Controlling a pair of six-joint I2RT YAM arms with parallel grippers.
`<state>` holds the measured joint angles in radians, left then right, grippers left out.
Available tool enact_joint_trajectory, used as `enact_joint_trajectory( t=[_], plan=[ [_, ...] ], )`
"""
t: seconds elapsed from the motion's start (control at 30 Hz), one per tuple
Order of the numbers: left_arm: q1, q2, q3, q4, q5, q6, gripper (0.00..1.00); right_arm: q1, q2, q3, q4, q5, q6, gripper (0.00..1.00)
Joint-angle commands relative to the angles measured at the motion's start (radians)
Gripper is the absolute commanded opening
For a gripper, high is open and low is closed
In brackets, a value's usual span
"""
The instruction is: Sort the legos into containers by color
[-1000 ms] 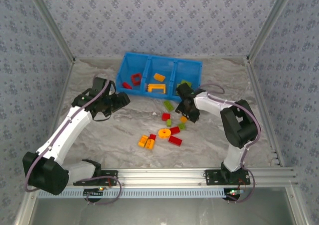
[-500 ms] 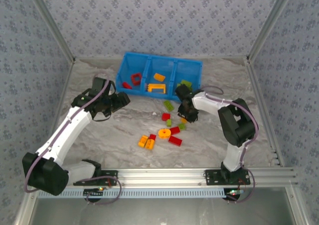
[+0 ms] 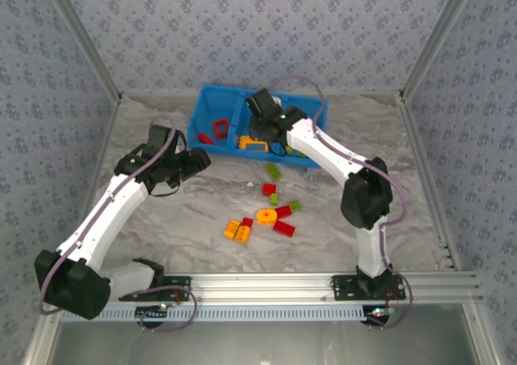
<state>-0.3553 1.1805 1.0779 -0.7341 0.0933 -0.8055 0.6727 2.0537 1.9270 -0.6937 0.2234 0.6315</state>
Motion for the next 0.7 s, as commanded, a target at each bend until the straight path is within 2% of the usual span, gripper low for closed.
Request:
enact_joint_trajectory(
  t=[0.0, 0.17, 0.37, 0.67],
  plan=[
    [-0.002, 0.004, 0.02, 0.01, 0.007, 0.001, 0.79, -0.031, 0.135, 0.119, -0.013, 0.024, -0.145, 0.29],
    [-0.001, -0.005, 0.016, -0.009, 0.007, 0.014, 0.79, -0.089, 0.272, 0.267, 0.046, -0.013, -0.145, 0.31],
    [0.002, -0.012, 0.014, -0.022, 0.012, 0.022, 0.79, -0.112, 0.49, 0.568, -0.067, -0.045, -0.142, 0.32],
    [0.019, -0.015, 0.019, -0.033, 0.016, 0.028, 0.79, -0.097, 0.612, 0.669, -0.013, -0.044, -0.155, 0.34]
  ],
)
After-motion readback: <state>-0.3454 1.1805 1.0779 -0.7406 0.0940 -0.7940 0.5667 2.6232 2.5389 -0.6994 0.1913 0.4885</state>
